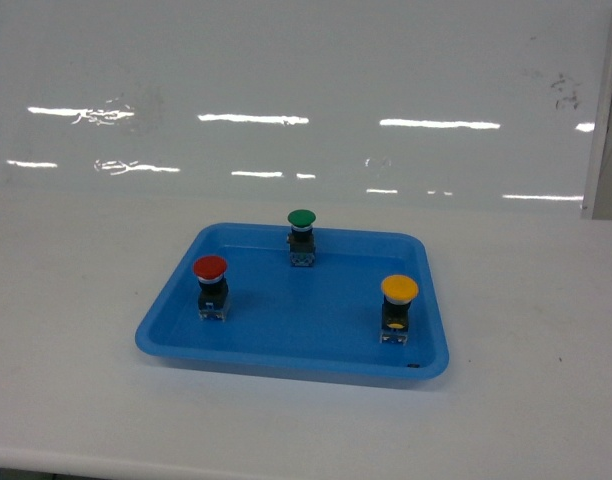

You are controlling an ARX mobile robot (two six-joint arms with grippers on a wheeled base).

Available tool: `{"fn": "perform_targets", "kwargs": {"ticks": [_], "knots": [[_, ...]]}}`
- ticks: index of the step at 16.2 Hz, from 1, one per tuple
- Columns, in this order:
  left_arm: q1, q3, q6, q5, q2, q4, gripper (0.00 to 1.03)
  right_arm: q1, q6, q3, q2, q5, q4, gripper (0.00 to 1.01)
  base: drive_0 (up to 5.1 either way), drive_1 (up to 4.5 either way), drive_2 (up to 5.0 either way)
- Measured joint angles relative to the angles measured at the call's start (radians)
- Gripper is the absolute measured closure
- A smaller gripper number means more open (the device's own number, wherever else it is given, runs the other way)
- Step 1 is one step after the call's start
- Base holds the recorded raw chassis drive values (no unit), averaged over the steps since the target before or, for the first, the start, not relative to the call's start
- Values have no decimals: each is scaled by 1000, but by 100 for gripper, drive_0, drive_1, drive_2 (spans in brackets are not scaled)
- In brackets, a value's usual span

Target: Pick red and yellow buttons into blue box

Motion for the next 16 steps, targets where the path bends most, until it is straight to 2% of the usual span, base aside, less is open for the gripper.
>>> {"fn": "perform_targets", "kwargs": {"ticks": [1, 2, 3, 5, 7, 9, 10, 11, 16], "knots": [[-73, 31, 14, -24, 111, 100, 5, -32, -1, 13, 98, -29, 89, 3, 0, 0, 0], [-77, 66, 30, -39, 272, 250, 5, -35, -1, 47, 226, -65, 216, 3, 0, 0, 0], [-83, 97, 49, -65, 454, 405, 5, -14, -1, 91, 344, -86, 336, 3, 0, 0, 0], [-119, 146, 93, -74, 746, 637, 5, 16, -1, 125, 525, -130, 473, 3, 0, 0, 0], [-111, 202, 116, -69, 981, 777, 5, 44, -20, 152, 658, -136, 544, 3, 0, 0, 0], [-88, 282, 142, -70, 1166, 844, 5, 66, -41, 193, 758, -113, 582, 3, 0, 0, 0], [-76, 314, 142, -63, 1207, 788, 5, 76, -48, 203, 773, -111, 555, 3, 0, 0, 0], [-71, 314, 141, -64, 1220, 774, 5, 83, -55, 202, 770, -112, 528, 3, 0, 0, 0], [-71, 314, 142, -60, 1211, 782, 5, 81, -61, 201, 761, -111, 533, 3, 0, 0, 0]]}}
